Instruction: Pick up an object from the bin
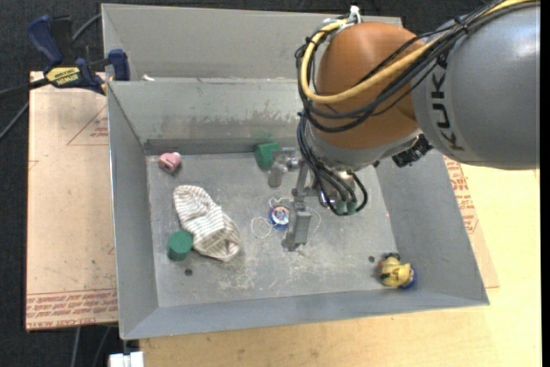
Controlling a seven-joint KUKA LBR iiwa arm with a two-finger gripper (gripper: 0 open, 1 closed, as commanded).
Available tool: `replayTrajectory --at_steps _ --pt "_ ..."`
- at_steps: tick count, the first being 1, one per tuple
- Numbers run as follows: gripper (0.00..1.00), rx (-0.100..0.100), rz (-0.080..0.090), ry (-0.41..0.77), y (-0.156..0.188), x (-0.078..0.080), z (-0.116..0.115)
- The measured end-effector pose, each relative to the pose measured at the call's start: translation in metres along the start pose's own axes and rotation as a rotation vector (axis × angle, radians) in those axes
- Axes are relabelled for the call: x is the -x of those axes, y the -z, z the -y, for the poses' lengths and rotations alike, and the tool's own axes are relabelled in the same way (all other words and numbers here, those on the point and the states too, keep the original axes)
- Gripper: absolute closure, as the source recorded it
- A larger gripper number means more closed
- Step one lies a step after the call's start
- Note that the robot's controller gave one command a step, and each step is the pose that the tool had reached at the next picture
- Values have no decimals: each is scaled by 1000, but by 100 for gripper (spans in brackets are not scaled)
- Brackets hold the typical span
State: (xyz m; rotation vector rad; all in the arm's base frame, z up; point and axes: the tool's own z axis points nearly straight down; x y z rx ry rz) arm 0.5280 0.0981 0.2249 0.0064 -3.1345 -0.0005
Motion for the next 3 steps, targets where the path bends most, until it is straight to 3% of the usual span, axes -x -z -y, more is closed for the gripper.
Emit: replayTrajectory --at_steps 1,2,3 --pt "0 1 8 -4 5 2 1" --pt "0 1 5 119 -73 -6 -66" --pt "0 0 6 220 -108 -23 -50"
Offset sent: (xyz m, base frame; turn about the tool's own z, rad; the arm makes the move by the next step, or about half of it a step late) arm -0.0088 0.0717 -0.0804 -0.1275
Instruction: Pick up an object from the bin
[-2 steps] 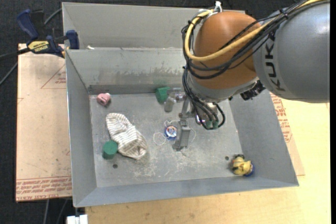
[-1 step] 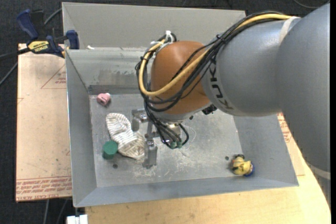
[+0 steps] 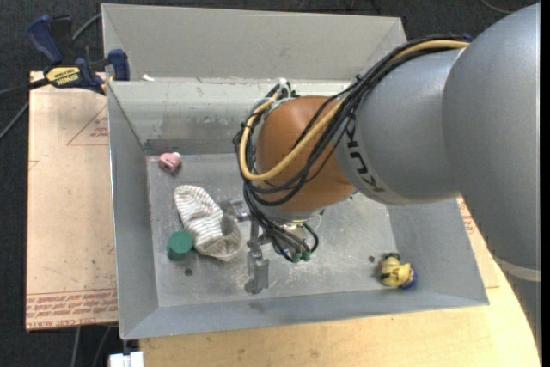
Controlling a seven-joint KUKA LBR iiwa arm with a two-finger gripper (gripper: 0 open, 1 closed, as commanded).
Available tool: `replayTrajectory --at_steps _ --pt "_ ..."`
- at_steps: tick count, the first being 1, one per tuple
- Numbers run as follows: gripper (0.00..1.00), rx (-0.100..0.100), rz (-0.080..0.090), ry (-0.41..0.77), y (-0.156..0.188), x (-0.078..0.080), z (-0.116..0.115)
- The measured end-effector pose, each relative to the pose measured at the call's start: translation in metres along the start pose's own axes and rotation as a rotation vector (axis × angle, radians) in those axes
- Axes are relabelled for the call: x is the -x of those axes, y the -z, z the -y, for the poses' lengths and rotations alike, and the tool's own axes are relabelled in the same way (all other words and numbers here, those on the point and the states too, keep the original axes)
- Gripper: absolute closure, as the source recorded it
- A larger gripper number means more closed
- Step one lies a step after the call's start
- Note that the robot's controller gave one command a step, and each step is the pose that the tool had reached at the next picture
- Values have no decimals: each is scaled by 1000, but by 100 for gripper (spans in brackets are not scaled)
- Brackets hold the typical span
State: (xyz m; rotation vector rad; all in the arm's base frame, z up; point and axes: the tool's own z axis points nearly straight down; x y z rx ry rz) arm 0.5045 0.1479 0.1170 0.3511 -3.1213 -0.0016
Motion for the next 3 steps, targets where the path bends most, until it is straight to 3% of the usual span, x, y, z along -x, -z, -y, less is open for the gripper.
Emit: replayTrajectory --at_steps 1,2,3 --pt "0 2 1 143 -38 27 -10" --pt "0 2 5 120 -46 49 -28" --pt "0 2 4 143 -46 53 -25"
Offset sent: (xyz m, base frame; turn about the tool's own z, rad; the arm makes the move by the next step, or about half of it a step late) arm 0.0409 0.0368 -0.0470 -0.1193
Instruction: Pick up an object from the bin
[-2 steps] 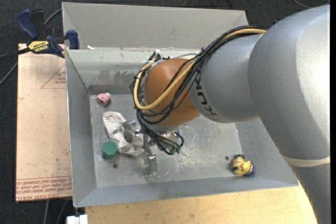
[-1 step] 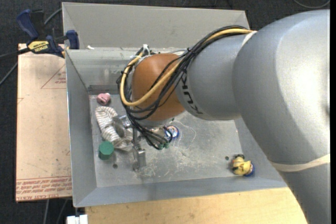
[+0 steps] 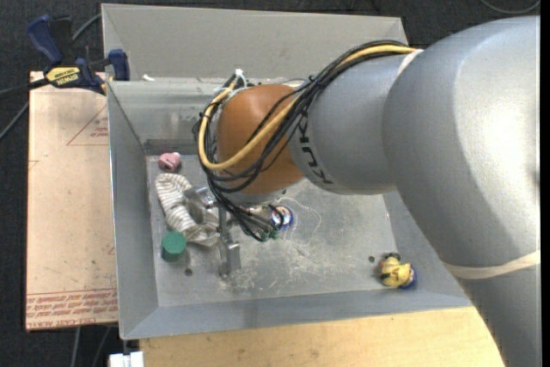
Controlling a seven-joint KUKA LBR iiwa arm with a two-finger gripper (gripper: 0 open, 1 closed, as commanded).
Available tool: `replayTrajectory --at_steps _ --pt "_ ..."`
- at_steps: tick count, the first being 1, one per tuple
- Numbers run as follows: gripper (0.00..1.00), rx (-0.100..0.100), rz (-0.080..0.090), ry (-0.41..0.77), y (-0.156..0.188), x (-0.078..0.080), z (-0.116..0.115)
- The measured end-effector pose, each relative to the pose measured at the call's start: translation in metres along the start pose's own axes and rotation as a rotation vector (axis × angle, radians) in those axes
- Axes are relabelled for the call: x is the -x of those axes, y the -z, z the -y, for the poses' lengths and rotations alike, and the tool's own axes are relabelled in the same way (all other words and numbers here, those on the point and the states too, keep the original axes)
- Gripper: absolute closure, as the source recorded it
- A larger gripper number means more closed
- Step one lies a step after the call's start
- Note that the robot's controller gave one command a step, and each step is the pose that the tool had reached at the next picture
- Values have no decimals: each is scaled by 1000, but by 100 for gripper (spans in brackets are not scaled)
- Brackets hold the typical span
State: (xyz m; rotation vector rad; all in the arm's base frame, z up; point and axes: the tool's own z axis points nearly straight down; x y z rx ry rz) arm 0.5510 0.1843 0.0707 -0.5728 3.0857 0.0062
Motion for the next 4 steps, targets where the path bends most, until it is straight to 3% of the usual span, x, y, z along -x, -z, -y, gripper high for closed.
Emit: replayTrajectory --at_steps 1,2,3,4 --pt "0 2 6 -93 0 36 -29" --pt "0 1 4 -24 0 38 -20" --pt "0 4 8 -216 0 32 -59" --pt "100 -3 10 -41 1 34 -48"
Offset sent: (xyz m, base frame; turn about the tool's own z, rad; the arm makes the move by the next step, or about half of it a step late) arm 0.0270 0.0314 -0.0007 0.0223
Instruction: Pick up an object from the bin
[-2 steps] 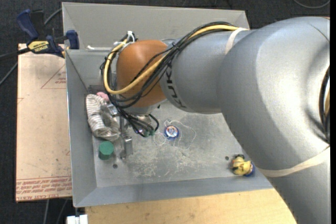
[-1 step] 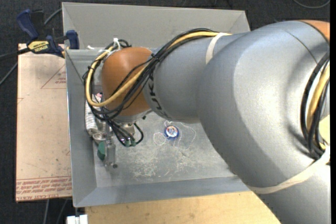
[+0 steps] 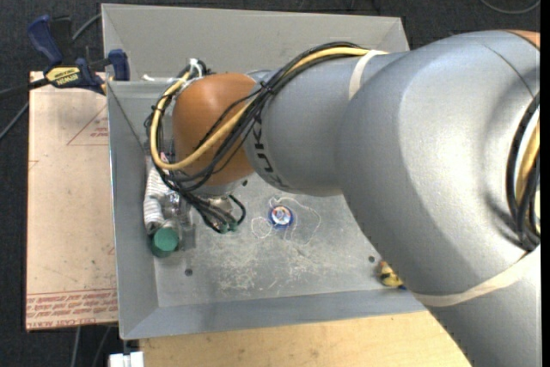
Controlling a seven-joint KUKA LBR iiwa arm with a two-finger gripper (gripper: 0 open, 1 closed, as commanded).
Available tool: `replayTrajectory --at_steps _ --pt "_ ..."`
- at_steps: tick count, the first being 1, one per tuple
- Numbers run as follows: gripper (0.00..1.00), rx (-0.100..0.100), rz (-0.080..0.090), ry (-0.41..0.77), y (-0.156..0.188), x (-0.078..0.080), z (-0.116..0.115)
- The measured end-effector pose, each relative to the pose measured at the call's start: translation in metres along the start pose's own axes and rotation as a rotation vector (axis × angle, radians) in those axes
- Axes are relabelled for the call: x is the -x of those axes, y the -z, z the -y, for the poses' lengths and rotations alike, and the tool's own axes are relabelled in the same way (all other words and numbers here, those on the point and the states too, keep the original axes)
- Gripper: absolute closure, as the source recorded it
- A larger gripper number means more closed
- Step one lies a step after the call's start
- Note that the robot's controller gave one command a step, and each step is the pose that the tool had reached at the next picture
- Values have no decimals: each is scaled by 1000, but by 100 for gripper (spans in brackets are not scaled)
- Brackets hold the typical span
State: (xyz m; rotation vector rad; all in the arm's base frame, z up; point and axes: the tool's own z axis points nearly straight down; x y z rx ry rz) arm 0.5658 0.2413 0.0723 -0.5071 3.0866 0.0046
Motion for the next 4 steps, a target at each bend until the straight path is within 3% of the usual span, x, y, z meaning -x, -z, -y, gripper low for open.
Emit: replayTrajectory --at_steps 2,3,4 --pt "100 1 3 11 15 -7 2" --pt "100 2 5 -11 35 1 -6" --pt "100 2 6 53 136 -6 10"
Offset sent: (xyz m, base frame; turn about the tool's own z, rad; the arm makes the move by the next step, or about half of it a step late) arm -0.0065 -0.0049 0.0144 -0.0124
